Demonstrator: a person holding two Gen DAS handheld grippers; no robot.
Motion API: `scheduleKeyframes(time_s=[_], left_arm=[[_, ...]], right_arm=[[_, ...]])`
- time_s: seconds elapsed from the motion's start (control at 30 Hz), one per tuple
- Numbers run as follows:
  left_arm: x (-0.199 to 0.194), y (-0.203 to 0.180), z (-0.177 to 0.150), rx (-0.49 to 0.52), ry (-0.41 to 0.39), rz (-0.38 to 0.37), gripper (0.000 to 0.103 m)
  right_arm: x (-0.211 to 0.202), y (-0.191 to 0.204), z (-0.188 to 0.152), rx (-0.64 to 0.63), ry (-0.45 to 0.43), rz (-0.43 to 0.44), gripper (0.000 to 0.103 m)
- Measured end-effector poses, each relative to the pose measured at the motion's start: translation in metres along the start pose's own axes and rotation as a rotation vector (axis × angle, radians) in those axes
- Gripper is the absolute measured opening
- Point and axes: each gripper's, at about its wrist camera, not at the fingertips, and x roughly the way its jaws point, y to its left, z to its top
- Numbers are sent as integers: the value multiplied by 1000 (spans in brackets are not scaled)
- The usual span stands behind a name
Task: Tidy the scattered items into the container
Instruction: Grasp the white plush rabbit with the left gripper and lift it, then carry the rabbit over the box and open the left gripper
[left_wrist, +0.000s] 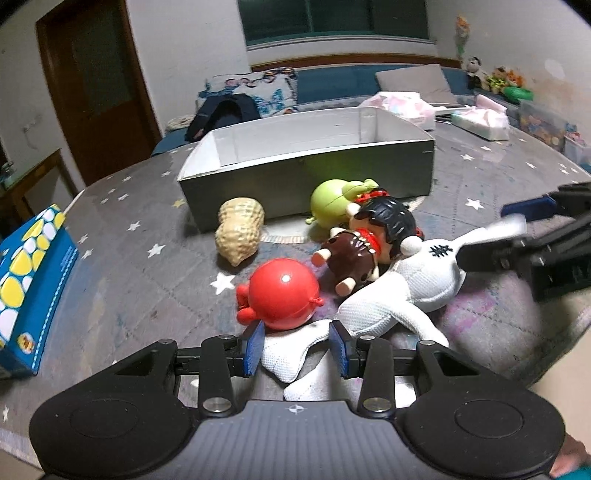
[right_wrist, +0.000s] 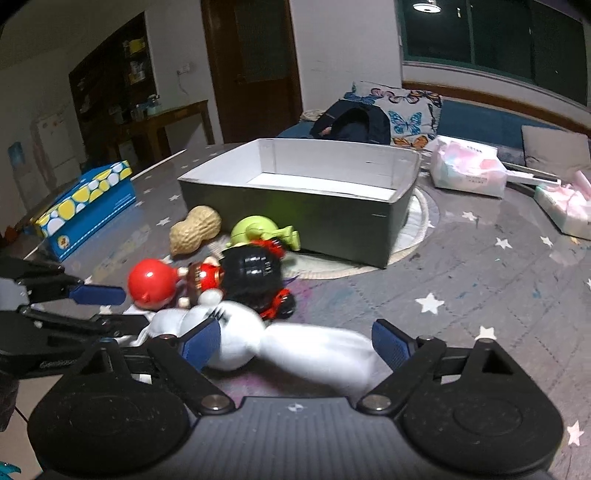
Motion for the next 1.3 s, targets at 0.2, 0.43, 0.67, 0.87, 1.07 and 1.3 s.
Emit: scheduleKeyframes(time_s=[0.2, 0.43, 0.67, 0.87, 1.07, 1.3], left_arm=[[-3, -2, 1, 81, -21, -63, 41], [-5, 3, 1, 115, -18, -117, 41], [-13, -1, -1, 149, -12, -178, 41], [0, -12, -4, 193, 28, -179, 40], [9, -11, -1, 165, 34, -175, 21], [8, -10, 2, 121, 23, -194, 14]], right_arm=[[3, -6, 4, -12, 28, 40, 90], [-2, 5, 5, -89, 51, 89, 89], [-1, 23, 7, -204, 79, 123, 83], [14, 31, 2, -274, 127, 131, 74], [18, 34, 0, -297, 148, 160, 70], [23, 37, -8, -331, 171, 131, 54]])
